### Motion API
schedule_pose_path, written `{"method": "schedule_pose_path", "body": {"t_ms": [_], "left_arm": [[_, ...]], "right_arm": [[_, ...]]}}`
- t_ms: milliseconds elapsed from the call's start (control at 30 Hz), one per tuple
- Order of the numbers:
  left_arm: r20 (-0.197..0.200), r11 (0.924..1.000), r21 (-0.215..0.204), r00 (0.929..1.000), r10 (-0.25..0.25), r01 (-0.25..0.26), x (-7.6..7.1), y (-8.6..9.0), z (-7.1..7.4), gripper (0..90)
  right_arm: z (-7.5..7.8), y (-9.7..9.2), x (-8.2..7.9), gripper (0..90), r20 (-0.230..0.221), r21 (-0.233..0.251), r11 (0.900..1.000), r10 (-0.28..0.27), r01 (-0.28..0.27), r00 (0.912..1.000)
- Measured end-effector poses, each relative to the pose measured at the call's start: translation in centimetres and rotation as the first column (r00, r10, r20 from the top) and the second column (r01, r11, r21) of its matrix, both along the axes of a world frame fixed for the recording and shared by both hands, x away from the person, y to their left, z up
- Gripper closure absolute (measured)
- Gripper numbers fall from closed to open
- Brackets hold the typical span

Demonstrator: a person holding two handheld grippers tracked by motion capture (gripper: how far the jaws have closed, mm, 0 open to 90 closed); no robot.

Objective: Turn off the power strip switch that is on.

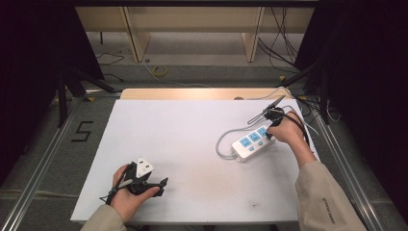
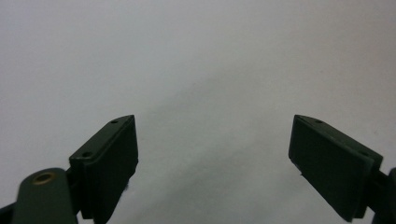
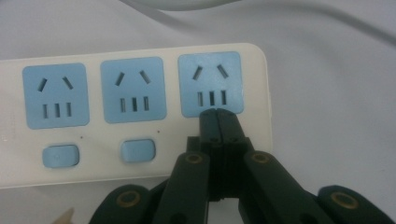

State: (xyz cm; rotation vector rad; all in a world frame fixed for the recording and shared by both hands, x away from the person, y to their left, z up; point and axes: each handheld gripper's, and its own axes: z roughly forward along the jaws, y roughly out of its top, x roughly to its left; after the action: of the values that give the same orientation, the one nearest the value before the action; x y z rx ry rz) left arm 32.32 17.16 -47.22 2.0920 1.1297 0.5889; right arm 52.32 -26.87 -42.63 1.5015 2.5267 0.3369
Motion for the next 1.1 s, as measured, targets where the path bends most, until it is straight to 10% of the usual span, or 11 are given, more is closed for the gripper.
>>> {"method": "schedule_pose_path", "body": {"t_ms": [1100], "left_arm": [[-0.001,1.0000,0.001,1.0000,-0.001,0.001,0.01,0.00,-0.02,15.5]], "right_arm": [[-0.04,0.27,-0.11,90.0,0.005,-0.020,0.9998,0.000,0.000,1.0000]]}}
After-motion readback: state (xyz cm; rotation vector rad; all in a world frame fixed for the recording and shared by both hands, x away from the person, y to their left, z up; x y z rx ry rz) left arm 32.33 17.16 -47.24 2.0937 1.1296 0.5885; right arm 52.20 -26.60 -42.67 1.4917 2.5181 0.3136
